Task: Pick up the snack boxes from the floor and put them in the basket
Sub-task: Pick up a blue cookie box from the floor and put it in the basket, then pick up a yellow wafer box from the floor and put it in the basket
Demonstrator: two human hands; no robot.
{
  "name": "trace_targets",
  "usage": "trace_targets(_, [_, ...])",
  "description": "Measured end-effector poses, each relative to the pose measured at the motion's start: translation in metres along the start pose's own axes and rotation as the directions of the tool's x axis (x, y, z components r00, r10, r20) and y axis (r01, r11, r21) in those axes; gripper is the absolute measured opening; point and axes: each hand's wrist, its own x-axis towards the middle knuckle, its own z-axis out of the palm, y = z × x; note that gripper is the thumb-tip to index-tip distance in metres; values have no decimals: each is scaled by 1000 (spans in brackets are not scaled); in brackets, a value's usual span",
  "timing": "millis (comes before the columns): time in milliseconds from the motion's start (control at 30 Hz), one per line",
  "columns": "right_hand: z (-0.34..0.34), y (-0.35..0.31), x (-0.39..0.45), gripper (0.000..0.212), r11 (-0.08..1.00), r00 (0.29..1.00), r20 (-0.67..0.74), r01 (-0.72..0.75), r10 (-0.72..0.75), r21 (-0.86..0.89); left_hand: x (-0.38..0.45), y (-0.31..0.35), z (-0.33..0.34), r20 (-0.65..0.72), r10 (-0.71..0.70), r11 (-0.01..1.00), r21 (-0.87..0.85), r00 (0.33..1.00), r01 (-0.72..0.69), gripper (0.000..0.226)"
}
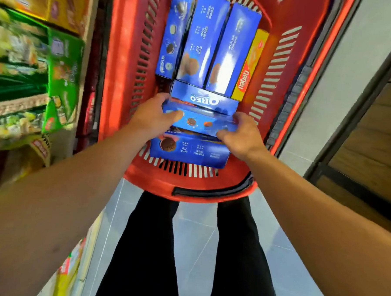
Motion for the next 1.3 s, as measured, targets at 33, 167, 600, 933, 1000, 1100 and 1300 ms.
trace_targets(33, [-8,-5,-12,73,999,1000,-3,25,-25,-36,-12,8,-6,-6,-3,1000,15,1000,4,69])
trace_targets(167, [-43,-23,-76,65,969,983,16,185,-185,-162,-75,46,-25,-80,12,1000,3,997,-12,59])
trace_targets(600, [-147,-56,-252,66,344,623,372,732,-688,-588,-358,102,19,-528,-89,972,-229,845,-41,59])
trace_targets(933, [-74,-38,-403,77,-394,158,826,820,-541,-415,-548,18,155,-642,-595,735,-678,483,4,69])
trace_targets(1000, [-43,-18,-436,79,-527,73,906,793,-418,-307,-584,0,188,-604,-694,646,-763,392,-31,69])
trace_targets(1100, [17,32,-489,82,-668,-68,975,739,-209,-92,-642,-29,259,-493,-840,483,-870,228,-101,75])
trace_targets(1300, [106,142,-575,87,-784,-167,984,601,62,151,-725,-69,384,-289,-957,280,-948,40,-149,73])
